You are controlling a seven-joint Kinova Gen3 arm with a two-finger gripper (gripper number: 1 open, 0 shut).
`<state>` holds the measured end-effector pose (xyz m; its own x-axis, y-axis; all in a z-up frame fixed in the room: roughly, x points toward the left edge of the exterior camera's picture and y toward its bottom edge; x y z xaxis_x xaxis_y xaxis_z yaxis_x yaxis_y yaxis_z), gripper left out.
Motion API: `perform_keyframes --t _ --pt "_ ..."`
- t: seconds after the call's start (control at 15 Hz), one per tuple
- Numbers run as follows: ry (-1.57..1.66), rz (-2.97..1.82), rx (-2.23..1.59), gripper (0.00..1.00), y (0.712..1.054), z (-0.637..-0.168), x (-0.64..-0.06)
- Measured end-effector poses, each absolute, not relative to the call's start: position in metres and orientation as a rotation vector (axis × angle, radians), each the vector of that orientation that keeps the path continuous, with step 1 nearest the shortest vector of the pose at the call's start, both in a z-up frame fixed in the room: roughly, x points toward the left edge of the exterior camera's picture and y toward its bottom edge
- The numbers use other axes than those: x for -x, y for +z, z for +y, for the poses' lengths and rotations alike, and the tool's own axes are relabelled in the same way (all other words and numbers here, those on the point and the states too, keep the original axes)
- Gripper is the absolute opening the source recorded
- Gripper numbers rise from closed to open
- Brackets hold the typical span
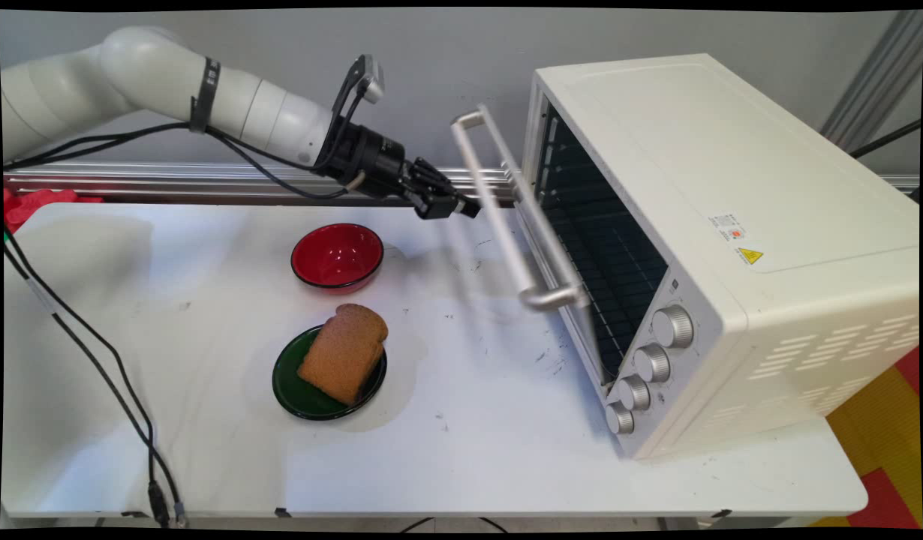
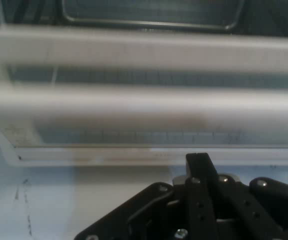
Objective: Close the oven
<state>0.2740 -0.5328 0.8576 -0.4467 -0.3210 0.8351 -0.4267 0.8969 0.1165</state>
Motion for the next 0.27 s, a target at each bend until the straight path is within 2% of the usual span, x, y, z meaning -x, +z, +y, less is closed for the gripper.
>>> perform_keyframes --t 0.27 --pt "0.137 -2.054 -0.536 0.0 0.8634 -0.5359 -0.2686"
